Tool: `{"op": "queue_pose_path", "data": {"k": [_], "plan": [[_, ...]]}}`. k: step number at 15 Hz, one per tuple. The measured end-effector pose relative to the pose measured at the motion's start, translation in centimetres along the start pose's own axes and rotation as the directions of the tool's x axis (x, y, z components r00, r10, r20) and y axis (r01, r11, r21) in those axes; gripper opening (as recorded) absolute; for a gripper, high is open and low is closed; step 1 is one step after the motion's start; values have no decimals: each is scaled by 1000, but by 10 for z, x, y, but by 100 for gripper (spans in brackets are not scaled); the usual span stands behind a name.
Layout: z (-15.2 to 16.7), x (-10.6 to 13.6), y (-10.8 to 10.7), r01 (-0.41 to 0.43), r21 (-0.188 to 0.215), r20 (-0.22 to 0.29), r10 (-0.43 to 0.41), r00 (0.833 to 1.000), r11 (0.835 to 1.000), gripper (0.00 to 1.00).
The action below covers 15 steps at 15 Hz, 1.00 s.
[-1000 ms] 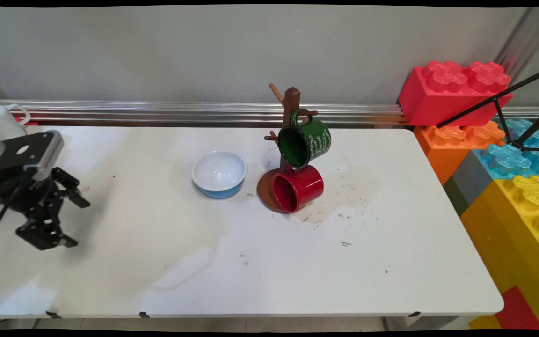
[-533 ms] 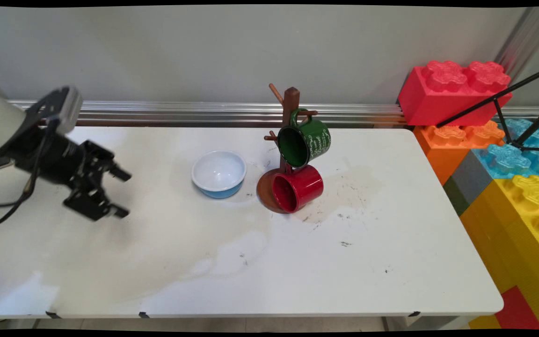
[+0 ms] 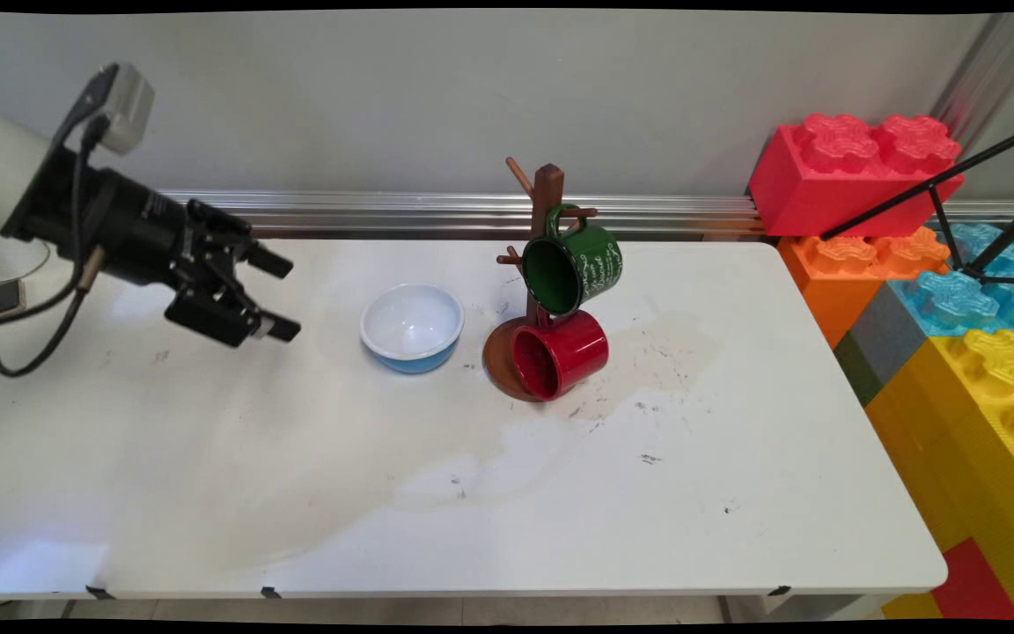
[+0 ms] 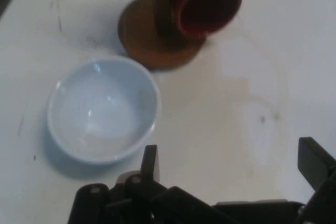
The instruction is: Pick up the green mug from the rack
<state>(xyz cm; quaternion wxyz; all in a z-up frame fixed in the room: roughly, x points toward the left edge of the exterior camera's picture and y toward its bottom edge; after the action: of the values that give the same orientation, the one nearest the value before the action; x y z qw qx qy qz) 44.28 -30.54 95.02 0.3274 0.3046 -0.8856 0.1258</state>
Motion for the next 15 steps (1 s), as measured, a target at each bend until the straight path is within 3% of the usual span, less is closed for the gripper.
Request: {"op": "queue_pose_path", "data": {"k": [8,15], "plan": [[1,24,10,-11,-20,-64,10,998,1000,100],[20,61,34,9,13,-63,-8,998,1000,100]]}}
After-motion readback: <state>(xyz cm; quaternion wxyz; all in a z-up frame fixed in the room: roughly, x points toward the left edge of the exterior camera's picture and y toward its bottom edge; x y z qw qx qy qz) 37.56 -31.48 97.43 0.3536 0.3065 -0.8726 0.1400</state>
